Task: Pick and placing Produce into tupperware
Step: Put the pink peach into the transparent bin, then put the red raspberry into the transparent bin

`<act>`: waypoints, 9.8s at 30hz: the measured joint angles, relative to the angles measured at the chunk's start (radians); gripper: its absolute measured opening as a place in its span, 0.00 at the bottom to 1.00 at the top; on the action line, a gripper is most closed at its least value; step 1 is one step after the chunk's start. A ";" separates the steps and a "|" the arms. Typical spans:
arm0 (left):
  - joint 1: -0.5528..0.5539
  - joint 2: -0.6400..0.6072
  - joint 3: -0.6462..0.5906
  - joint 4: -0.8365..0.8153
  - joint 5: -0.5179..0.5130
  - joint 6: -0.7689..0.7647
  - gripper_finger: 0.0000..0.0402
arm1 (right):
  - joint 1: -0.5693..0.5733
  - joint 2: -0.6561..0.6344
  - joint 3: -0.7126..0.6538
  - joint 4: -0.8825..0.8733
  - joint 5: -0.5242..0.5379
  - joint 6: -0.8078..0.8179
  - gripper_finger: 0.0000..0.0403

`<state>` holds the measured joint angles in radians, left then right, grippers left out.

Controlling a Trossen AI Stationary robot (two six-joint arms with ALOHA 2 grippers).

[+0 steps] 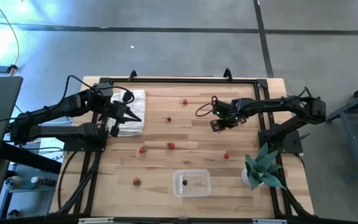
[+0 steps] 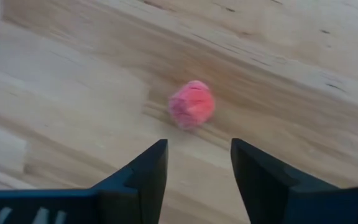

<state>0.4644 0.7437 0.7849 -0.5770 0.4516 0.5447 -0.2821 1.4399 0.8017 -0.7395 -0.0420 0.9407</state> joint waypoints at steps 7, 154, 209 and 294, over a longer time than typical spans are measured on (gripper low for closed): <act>0.000 0.000 0.000 0.000 0.000 0.000 0.00 | 0.000 0.000 0.000 0.040 0.008 -0.003 0.51; 0.000 0.000 0.000 0.000 0.000 0.000 0.00 | 0.752 0.743 0.885 -0.099 0.051 -0.434 0.34; 0.000 0.000 0.000 0.000 0.000 0.000 0.00 | 0.719 0.754 0.886 -0.005 0.089 -0.449 0.34; 0.000 0.000 0.000 0.000 -0.083 0.000 0.00 | 0.473 0.284 0.817 -0.688 0.247 -0.149 0.49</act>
<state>0.4644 0.7441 0.7845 -0.5770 0.3689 0.5449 0.1905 1.7239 1.6182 -1.4279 0.2046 0.7913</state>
